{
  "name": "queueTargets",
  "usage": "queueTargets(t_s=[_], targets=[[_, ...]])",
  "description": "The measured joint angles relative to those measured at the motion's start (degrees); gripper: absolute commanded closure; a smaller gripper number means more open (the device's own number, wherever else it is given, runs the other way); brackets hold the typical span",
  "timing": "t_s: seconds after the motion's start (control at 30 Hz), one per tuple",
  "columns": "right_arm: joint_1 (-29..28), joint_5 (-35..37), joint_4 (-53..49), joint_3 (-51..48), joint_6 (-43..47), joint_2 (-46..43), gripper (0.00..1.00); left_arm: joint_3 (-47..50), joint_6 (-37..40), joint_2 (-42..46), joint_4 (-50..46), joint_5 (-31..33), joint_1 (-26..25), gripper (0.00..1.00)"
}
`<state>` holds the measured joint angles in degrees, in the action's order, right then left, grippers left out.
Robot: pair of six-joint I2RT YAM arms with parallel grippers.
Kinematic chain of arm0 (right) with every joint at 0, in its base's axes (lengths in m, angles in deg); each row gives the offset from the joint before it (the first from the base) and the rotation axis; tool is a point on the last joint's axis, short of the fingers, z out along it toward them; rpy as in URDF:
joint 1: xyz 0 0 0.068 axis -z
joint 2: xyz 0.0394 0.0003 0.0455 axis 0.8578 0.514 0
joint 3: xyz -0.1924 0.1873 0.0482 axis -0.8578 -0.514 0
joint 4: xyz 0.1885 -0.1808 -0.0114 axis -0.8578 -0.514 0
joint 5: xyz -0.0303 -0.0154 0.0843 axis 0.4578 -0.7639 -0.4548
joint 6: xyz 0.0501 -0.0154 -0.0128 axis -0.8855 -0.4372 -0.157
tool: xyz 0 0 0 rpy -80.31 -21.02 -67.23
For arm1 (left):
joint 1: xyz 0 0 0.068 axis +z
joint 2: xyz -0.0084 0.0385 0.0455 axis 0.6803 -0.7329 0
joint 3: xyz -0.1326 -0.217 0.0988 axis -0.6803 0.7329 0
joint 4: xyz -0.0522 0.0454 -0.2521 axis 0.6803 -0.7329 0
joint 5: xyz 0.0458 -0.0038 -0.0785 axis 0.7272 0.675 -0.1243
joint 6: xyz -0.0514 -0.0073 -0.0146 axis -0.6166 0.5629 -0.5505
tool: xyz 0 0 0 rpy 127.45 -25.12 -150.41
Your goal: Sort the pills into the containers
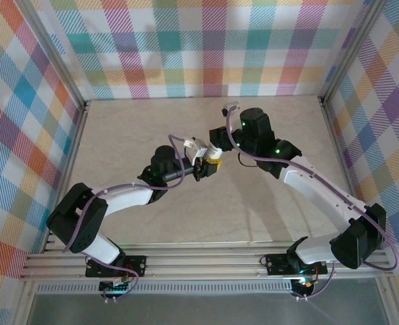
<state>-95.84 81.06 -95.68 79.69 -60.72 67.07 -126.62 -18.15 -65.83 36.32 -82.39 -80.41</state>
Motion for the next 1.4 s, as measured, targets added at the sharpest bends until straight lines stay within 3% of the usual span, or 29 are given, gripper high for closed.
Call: queueTargets(t_s=[0.17,0.33,0.53,0.73,1.13,1.4], targets=[[0.42,-0.44,-2.82,2.56,1.60,0.76,0.90,-1.92,0.33,0.00,-2.78,0.00,-0.07,1.00],[0.83,-0.98,-6.34,6.01,3.61,2.43,0.90,-3.67,0.35,-0.90,-4.44,0.02,-0.11,1.00],[0.83,-0.31,-12.20,10.36,7.37,4.87,0.63,-4.37,0.46,-1.81,-6.45,0.00,-0.22,1.00],[1.53,-4.09,-13.73,11.89,6.91,4.37,0.51,-4.57,0.22,-3.17,-8.59,0.22,-0.20,1.00],[1.75,-18.64,-11.67,11.89,-0.96,3.91,0.47,-4.63,-0.02,-3.85,-10.23,0.52,-0.20,1.00],[1.75,-21.64,-11.63,11.78,-5.18,7.98,0.48,-4.63,0.11,-3.85,-10.25,0.85,-0.20,1.00]])
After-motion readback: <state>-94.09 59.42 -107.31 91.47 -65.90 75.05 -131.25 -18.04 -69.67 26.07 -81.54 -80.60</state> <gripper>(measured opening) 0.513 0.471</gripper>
